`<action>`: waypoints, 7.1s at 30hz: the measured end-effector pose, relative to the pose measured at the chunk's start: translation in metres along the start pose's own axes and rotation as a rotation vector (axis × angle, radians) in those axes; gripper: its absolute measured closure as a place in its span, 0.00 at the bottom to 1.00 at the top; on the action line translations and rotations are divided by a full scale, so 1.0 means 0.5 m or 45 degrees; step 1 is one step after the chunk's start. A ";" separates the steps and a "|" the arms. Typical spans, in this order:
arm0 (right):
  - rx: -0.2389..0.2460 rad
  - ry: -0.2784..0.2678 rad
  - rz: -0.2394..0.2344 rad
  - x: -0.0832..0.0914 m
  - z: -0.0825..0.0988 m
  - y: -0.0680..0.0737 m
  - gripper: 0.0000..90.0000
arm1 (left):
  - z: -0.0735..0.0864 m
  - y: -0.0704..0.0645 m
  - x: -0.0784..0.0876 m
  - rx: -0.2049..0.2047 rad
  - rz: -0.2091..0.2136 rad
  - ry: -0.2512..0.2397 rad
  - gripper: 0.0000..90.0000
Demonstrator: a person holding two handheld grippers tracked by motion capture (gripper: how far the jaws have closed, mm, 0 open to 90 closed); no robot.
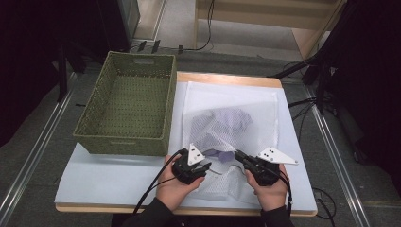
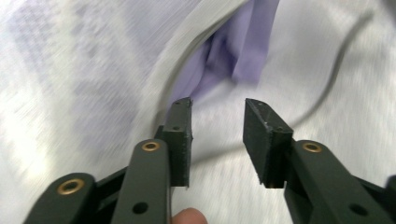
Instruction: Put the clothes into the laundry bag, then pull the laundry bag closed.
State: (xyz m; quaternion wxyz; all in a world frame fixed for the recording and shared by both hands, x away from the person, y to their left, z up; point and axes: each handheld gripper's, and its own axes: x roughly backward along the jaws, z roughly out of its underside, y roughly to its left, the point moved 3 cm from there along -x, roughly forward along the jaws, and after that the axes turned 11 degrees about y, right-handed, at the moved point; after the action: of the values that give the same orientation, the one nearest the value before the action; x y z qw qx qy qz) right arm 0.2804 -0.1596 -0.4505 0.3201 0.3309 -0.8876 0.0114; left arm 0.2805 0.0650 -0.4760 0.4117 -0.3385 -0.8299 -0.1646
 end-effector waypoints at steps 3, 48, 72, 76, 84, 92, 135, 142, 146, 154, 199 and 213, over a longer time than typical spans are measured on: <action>-0.004 0.000 -0.005 0.004 0.007 -0.002 1.00 | 0.035 0.015 0.030 0.031 -0.033 -0.001 0.63; -0.019 0.044 0.107 0.018 0.055 0.020 0.53 | 0.144 0.084 0.104 0.291 0.150 -0.077 0.45; 0.120 0.095 -0.078 -0.051 0.028 0.166 0.89 | 0.145 0.048 0.065 0.289 0.138 -0.010 0.63; 0.121 0.141 -0.135 -0.080 0.025 0.184 1.00 | 0.147 0.057 0.064 0.327 0.148 -0.012 0.82; 0.132 0.200 -0.173 -0.136 0.020 0.210 0.96 | 0.149 0.066 0.063 0.376 0.223 -0.023 0.94; 0.116 0.222 -0.140 -0.178 0.003 0.228 0.78 | 0.161 0.085 0.089 0.371 0.111 -0.037 0.87; 0.070 0.310 -0.187 -0.211 0.001 0.219 1.00 | 0.171 0.090 0.099 0.388 0.216 -0.059 0.74; 0.054 0.250 -0.180 -0.187 -0.012 0.209 1.00 | 0.157 0.069 0.082 0.364 0.269 -0.008 0.49; 0.049 0.261 -0.194 -0.186 -0.015 0.207 0.94 | 0.159 0.077 0.089 0.367 0.244 -0.027 0.48; 0.135 0.275 -0.137 -0.221 -0.016 0.238 0.68 | 0.174 0.096 0.113 0.369 0.232 -0.035 0.68; 0.095 0.405 -0.257 -0.174 0.052 0.253 1.00 | 0.169 0.124 0.125 0.494 0.201 -0.087 0.67; 0.182 0.317 -0.307 -0.169 0.054 0.283 1.00 | 0.142 0.109 0.074 0.575 0.333 0.005 0.50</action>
State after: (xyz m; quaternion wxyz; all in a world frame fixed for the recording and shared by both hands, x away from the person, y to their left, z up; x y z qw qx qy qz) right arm 0.2298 -0.0065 -0.4934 0.4020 0.4529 -0.7921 0.0768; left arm 0.2622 0.1589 -0.4900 0.4963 -0.3423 -0.7939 0.0788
